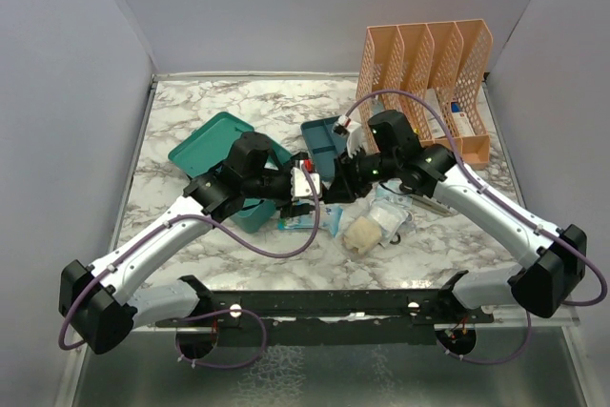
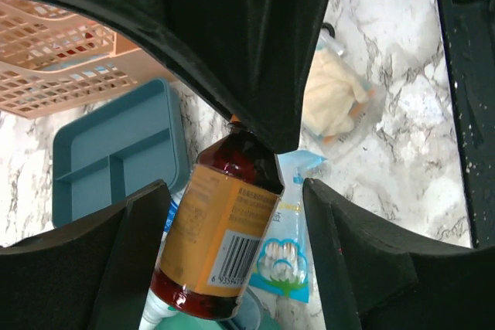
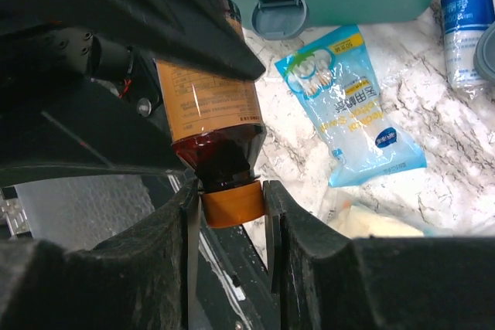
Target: Organize the medicine kit
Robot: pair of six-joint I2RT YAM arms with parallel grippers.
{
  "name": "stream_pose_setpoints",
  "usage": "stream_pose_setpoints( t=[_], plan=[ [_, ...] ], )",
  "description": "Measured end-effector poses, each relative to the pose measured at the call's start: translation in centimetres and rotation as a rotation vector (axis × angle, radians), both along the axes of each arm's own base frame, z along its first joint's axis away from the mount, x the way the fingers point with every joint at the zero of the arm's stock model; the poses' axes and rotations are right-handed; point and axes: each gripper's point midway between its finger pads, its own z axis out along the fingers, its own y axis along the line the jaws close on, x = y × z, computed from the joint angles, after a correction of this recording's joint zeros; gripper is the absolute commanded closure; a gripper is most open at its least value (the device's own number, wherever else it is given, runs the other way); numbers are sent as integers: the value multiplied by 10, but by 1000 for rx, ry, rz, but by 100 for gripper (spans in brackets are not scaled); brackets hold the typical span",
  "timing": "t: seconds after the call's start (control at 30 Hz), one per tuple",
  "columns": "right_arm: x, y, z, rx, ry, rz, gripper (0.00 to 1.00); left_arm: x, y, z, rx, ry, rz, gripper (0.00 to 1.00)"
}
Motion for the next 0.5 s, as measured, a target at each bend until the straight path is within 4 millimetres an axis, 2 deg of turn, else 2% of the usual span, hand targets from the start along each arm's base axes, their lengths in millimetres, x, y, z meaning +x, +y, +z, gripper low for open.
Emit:
stream_pose_setpoints(
  t=[0.07, 0.2, 0.4, 0.5],
  plan=[
    [0, 1, -4, -9, 12, 1, 89, 0, -1, -10, 33, 4, -6, 45],
    [-1, 0, -12, -29, 34, 9, 89, -2, -1, -20, 83, -21, -14, 49],
    [2, 2, -15, -44, 37, 22, 89, 1, -1, -24, 122, -69, -6, 35],
    [3, 3, -14, -42, 39, 26, 89, -3, -2, -27, 140, -76, -14, 32]
  ],
)
